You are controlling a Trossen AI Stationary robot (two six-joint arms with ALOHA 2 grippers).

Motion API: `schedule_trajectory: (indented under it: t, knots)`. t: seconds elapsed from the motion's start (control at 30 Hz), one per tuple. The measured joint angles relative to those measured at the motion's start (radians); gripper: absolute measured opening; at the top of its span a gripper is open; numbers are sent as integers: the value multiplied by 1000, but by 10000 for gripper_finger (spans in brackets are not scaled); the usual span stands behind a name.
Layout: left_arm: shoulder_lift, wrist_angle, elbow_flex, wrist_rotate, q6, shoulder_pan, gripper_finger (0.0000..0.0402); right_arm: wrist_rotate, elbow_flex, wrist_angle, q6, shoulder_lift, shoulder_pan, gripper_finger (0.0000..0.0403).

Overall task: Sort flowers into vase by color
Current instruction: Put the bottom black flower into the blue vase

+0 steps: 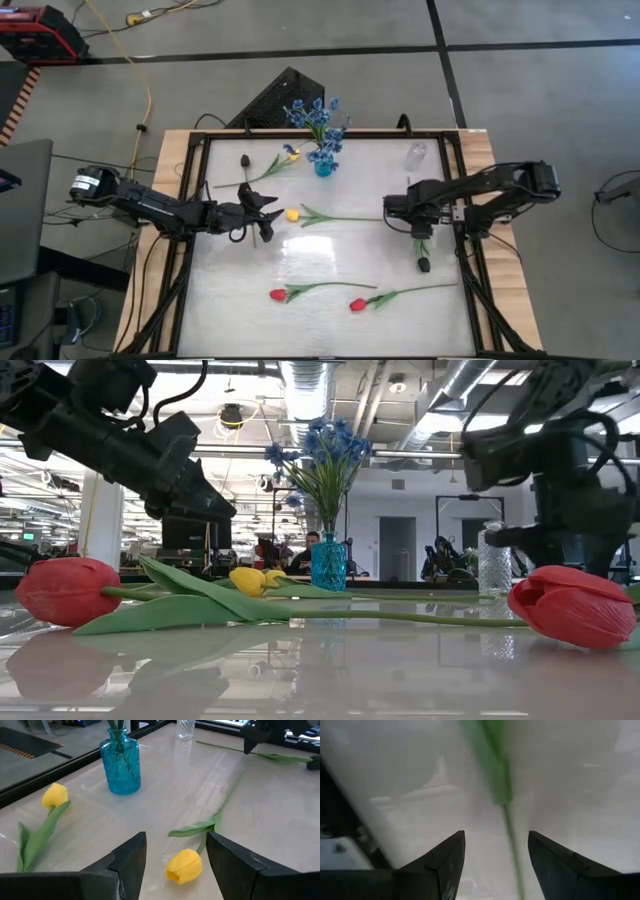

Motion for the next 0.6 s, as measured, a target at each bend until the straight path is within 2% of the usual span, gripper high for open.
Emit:
schedule_trajectory:
  t: [0.17, 0.27, 0.6]
  knots:
    - [0, 0, 0, 4, -7, 0, 195, 13, 7, 41, -28, 89, 4, 239]
    - [0, -2, 0, 7, -7, 0, 195, 23, 11, 28, -35, 126, 13, 215]
    - [0, -10, 0, 8, 1, 0, 195, -20, 4, 2, 171, 129, 79, 30]
